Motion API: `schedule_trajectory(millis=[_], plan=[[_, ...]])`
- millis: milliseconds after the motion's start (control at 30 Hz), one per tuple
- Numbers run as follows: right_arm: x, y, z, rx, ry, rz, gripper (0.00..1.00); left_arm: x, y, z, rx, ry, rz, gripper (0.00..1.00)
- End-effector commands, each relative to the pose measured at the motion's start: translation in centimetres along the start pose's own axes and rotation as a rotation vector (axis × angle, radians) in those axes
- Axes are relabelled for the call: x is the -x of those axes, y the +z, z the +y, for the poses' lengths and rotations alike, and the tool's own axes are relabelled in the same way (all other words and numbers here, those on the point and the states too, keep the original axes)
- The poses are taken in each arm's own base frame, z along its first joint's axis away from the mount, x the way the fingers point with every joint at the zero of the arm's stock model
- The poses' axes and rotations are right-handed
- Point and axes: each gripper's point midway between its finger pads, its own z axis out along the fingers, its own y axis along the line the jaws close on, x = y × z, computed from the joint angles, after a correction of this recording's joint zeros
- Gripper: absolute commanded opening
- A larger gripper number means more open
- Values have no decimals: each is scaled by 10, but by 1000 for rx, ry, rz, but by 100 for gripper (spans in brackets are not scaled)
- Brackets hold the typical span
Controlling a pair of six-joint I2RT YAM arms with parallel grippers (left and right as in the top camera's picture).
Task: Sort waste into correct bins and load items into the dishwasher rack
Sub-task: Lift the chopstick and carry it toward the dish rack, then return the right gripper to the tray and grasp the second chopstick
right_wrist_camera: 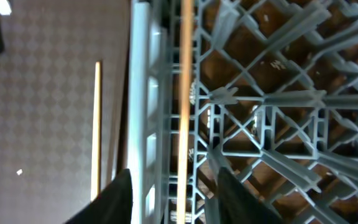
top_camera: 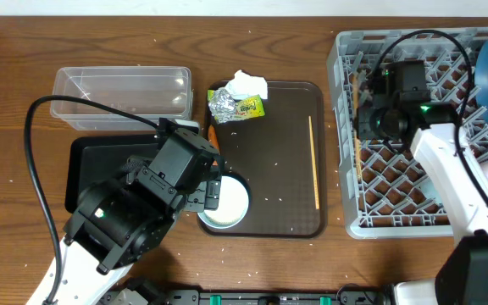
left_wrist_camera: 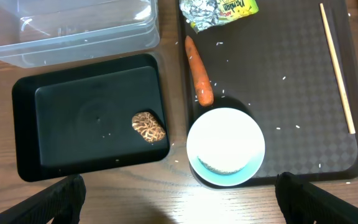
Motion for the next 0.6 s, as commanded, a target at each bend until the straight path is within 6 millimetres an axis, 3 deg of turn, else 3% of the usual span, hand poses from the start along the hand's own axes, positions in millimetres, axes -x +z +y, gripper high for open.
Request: schedule_trajectory(millis=[0,133,233,367,567], plan=[[7,-20,40,111,-101,-58,40,4,-3,2,2,1,-14,98],[-1,-28,80,174,-93,-47,43,4,-3,2,2,1,-14,98],[-19,-16,96,140,-39,11,43,4,-3,2,2,0,-14,98],[-41,15,92,-4,61,77,43,4,-3,2,2,0,-15,98],[-70,63,93,-64,99,210,41,4,-3,2,2,0,-15,98]])
